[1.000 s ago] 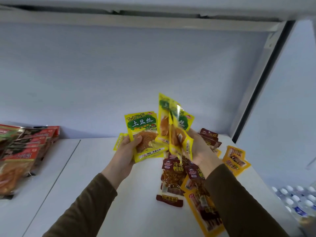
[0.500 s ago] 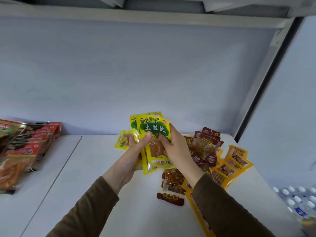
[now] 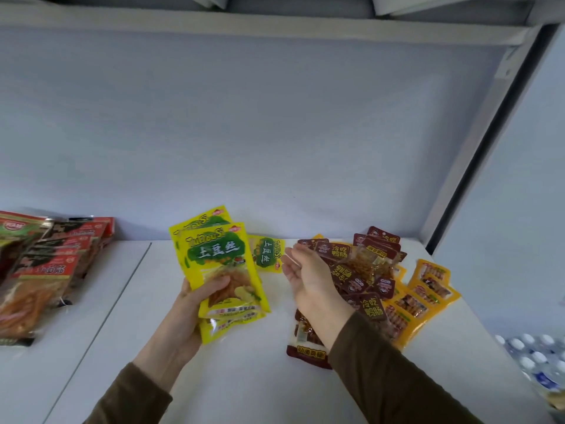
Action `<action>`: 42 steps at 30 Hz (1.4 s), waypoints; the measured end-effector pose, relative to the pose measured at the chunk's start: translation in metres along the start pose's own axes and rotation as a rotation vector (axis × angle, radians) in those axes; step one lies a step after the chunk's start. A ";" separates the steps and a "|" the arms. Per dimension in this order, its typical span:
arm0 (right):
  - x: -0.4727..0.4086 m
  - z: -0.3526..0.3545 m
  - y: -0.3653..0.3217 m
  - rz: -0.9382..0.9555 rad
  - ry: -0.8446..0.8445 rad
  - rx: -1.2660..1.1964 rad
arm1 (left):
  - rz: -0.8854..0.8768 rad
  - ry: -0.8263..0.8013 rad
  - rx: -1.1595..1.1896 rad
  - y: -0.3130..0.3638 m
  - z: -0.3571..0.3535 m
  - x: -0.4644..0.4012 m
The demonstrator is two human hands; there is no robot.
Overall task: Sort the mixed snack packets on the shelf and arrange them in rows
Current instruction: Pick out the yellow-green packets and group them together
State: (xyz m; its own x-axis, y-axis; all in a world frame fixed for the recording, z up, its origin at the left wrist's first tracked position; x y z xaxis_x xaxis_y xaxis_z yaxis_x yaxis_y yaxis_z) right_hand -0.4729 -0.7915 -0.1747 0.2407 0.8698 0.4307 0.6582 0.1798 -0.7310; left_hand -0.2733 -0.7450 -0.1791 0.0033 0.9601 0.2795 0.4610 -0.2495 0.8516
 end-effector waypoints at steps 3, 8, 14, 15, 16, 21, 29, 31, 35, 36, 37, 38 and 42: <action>0.006 -0.008 0.034 -0.195 -0.032 0.009 | -0.025 0.059 -0.007 0.010 0.030 0.001; 0.004 -0.041 0.078 -0.366 -0.032 0.045 | -0.051 0.088 -0.025 0.017 0.051 0.003; -0.026 -0.084 0.087 -0.242 0.091 0.032 | -0.049 0.097 -0.001 0.020 0.062 0.004; -0.030 -0.089 0.088 -0.213 0.092 0.045 | -0.046 0.100 0.003 0.019 0.063 0.004; -0.033 -0.093 0.087 -0.192 0.084 0.054 | -0.045 0.104 0.005 0.019 0.064 0.004; -0.049 -0.098 0.072 -0.102 0.107 0.031 | -0.020 0.118 0.028 0.017 0.070 0.000; -0.007 -0.077 0.001 0.025 -0.212 -0.046 | -0.016 0.096 0.042 0.025 0.076 -0.007; 0.015 -0.081 0.006 -0.040 -0.394 0.061 | -0.007 0.077 0.027 0.026 0.067 -0.008; 0.035 -0.081 0.046 -0.137 -0.529 0.245 | 0.010 0.062 -0.006 0.021 0.047 -0.006; 0.035 -0.079 0.054 -0.150 -0.518 0.237 | 0.022 0.065 -0.013 0.021 0.044 -0.004; 0.035 -0.076 0.060 -0.159 -0.500 0.218 | 0.045 0.059 -0.010 0.021 0.042 -0.003; 0.034 -0.073 0.064 -0.162 -0.479 0.204 | 0.081 0.040 0.008 0.020 0.041 -0.002; 0.033 -0.067 0.079 -0.101 -0.421 0.268 | 0.155 -0.081 0.095 0.019 0.046 0.001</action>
State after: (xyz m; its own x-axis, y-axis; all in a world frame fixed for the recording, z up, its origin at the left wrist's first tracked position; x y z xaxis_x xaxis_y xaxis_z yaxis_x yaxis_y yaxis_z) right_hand -0.3658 -0.7792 -0.1826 -0.1597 0.9419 0.2956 0.4439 0.3359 -0.8307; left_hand -0.2238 -0.7434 -0.1830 0.1503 0.9190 0.3646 0.5315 -0.3861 0.7540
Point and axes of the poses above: each hand's wrist, its own x-axis away from the middle knuckle, its own z-axis out of the back of the hand, y = z × x, the point moved 6 cm from there along -x, towards the middle knuckle, and after that the axes turned 7 degrees about y, right-handed, at the moved point
